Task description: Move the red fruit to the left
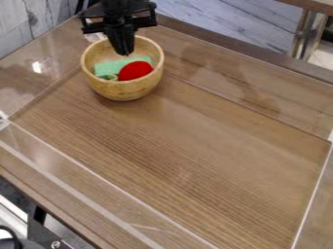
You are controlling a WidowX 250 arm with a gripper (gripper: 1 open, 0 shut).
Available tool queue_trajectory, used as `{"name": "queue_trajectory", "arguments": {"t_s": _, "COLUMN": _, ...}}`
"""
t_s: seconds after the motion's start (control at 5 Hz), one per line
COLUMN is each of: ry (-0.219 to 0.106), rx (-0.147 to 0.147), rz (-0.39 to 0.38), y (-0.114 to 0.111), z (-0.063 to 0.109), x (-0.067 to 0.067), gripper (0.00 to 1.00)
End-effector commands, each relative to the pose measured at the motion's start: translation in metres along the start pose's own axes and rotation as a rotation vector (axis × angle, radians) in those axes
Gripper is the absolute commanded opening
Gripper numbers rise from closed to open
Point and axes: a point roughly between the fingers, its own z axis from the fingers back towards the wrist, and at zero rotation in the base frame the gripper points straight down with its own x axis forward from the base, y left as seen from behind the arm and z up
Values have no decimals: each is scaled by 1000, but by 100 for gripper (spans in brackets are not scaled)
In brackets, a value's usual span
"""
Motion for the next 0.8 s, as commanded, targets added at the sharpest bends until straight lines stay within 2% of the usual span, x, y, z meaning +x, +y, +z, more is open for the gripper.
{"name": "queue_trajectory", "arguments": {"t_s": 0.0, "ry": -50, "rx": 0, "rz": 6, "y": -8, "z": 9, "x": 7, "gripper": 100}}
{"name": "queue_trajectory", "arguments": {"t_s": 0.2, "ry": -38, "rx": 6, "rz": -46, "y": -6, "z": 3, "x": 5, "gripper": 0}}
{"name": "queue_trajectory", "arguments": {"t_s": 0.4, "ry": -30, "rx": 4, "rz": -98, "y": -5, "z": 1, "x": 4, "gripper": 0}}
{"name": "queue_trajectory", "arguments": {"t_s": 0.6, "ry": -26, "rx": -13, "rz": -140, "y": -2, "z": 19, "x": 12, "gripper": 0}}
